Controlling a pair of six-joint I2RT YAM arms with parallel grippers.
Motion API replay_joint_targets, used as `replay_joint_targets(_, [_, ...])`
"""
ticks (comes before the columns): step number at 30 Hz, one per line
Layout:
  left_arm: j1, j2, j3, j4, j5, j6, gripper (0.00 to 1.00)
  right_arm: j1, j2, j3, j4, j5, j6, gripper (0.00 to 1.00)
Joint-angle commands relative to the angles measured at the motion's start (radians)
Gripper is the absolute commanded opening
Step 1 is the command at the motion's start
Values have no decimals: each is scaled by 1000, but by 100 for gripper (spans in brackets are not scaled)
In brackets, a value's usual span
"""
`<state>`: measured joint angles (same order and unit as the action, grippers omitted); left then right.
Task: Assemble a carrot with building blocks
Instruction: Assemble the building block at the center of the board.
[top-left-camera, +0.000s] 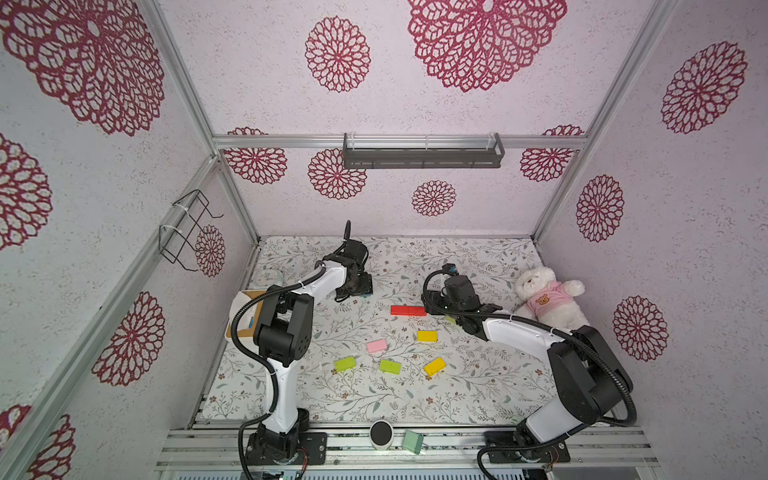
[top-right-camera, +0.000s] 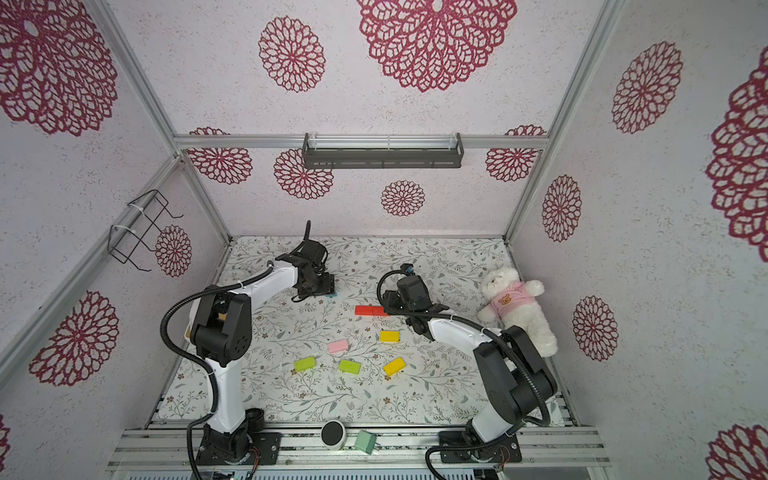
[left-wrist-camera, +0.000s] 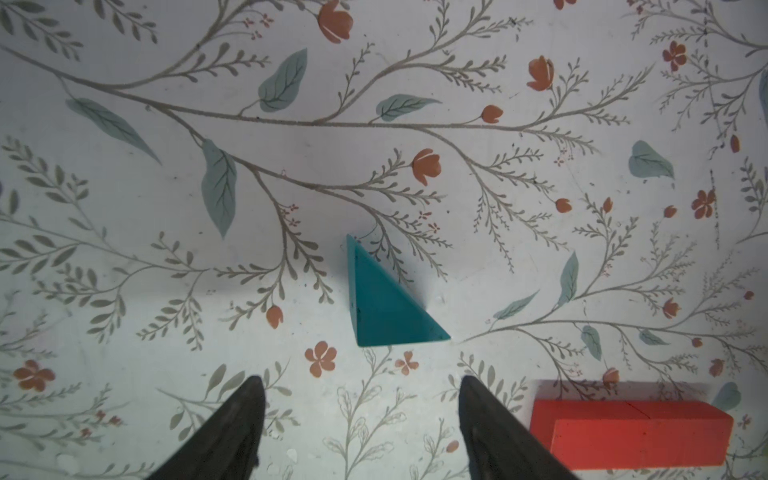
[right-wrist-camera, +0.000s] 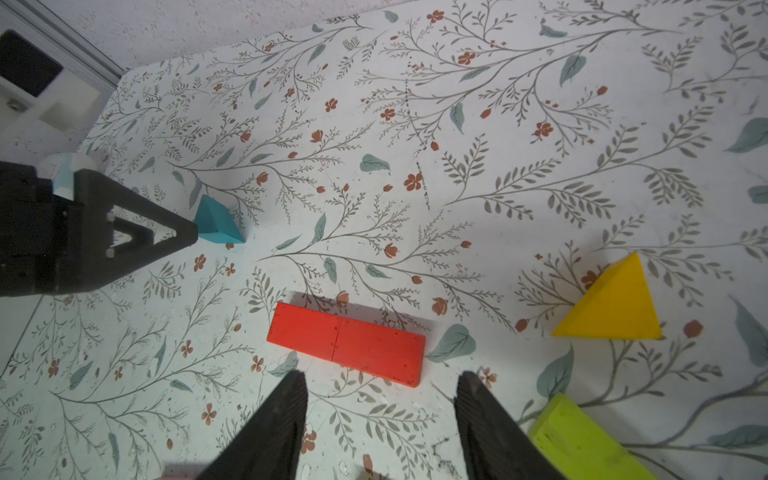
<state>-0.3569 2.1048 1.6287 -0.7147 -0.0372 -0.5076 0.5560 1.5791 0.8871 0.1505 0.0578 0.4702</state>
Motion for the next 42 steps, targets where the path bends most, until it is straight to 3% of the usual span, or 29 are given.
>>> replay_joint_targets(1, [3, 18, 55, -11, 13, 29, 76, -8, -48, -3, -5, 25, -11, 61])
replay_joint_targets(25, [-10, 158, 176, -25, 65, 66, 73, -9, -55, -6, -12, 39, -8, 61])
replay_joint_targets(42, [-28, 188, 196, -39, 79, 66, 64, -12, -53, -14, -2, 43, -7, 61])
